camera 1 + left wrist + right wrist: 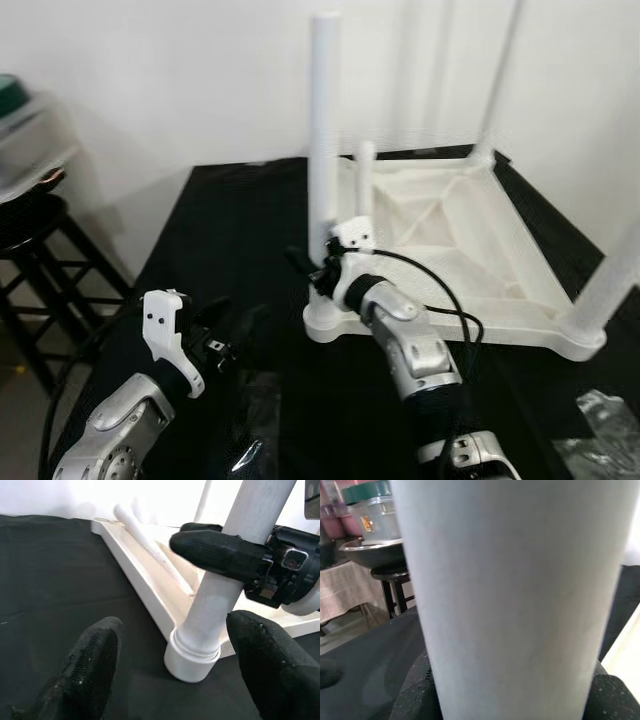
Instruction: Building children table
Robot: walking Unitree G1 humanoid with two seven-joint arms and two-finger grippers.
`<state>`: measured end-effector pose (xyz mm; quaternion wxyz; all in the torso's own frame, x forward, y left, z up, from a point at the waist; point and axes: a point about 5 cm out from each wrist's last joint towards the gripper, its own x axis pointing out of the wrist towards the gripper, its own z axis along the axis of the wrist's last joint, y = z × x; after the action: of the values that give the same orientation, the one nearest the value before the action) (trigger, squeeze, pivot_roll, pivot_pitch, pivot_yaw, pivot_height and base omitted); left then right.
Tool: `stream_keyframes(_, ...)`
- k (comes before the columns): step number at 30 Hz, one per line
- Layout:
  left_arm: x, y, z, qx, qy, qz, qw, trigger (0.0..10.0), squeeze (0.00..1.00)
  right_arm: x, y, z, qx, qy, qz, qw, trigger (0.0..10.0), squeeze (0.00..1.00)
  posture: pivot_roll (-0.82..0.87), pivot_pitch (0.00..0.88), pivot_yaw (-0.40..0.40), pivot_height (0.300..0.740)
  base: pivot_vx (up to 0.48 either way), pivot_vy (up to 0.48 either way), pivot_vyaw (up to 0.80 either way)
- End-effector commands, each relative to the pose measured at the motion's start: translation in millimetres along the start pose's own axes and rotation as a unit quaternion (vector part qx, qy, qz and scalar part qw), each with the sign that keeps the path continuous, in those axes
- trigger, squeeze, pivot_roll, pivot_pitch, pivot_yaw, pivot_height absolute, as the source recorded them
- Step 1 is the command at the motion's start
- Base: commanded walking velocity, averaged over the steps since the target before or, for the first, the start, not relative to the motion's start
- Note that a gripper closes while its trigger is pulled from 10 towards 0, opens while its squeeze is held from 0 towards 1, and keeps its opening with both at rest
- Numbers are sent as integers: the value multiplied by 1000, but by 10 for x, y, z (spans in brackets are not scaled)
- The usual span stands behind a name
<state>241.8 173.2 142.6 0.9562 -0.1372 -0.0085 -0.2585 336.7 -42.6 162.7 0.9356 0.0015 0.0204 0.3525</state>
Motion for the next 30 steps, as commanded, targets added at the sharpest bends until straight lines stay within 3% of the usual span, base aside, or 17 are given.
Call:
stream_keyframes(1,-11,33,1,0,-5,9,1000,10000,0,-32,14,-244,41,45,2,998,0,0,-34,37,69,740,0,0,0)
stream_keyframes(2,-11,32,0,-1,-6,9,1000,10000,0,-50,17,-249,44,54,-15,997,6706,0,-38,32,71,740,0,0,0)
stream_keyframes(3,-11,32,0,-1,-6,9,1000,10000,0,-50,17,-249,44,54,-15,997,6706,0,-38,32,71,740,0,0,0)
stream_keyframes(4,-10,28,-3,-1,-5,8,1000,10000,0,-66,41,-227,46,54,-14,997,10000,612,-38,32,71,740,0,0,0)
stream_keyframes(6,-10,28,-3,-1,-5,8,1000,10000,0,-66,41,-227,46,54,-14,997,10000,612,-38,32,71,740,0,0,0)
stream_keyframes(7,-8,21,-7,-2,-4,7,1000,10000,0,-85,90,-197,51,51,-2,997,10000,1000,-36,30,70,740,0,0,0)
stream_keyframes(12,0,1,-17,-4,-4,4,1000,10000,0,-107,162,-117,45,43,77,995,10000,1000,-32,30,69,740,0,0,0)
stream_keyframes(13,4,-7,-21,-5,-4,3,1000,10000,0,-110,131,-62,26,41,122,991,10000,698,-33,28,67,740,0,0,0)
stream_keyframes(14,4,-7,-21,-5,-4,3,1000,10000,0,-110,131,-62,26,41,122,991,10000,698,-33,28,67,740,0,0,0)
stream_keyframes(15,7,-16,-25,-6,-4,2,1000,10000,0,-97,29,12,-7,37,166,985,10000,0,-29,25,62,740,0,0,0)
stream_keyframes(21,9,-26,-31,-7,-5,1,1000,10000,0,-82,-140,121,-47,39,211,976,10000,0,-27,23,61,740,0,0,0)
stream_keyframes(22,6,-33,-33,-7,-6,2,1000,10000,0,-37,-360,248,-72,50,235,968,10000,0,-19,24,59,740,0,0,0)
stream_keyframes(23,4,-34,-32,-7,-6,2,1000,10000,0,-19,-439,296,-71,55,236,968,10000,0,-15,23,58,740,0,0,0)
stream_keyframes(30,-4,-37,-31,-7,-6,2,1000,10000,0,0,-573,326,-67,80,232,967,10000,0,-7,25,57,740,0,0,0)
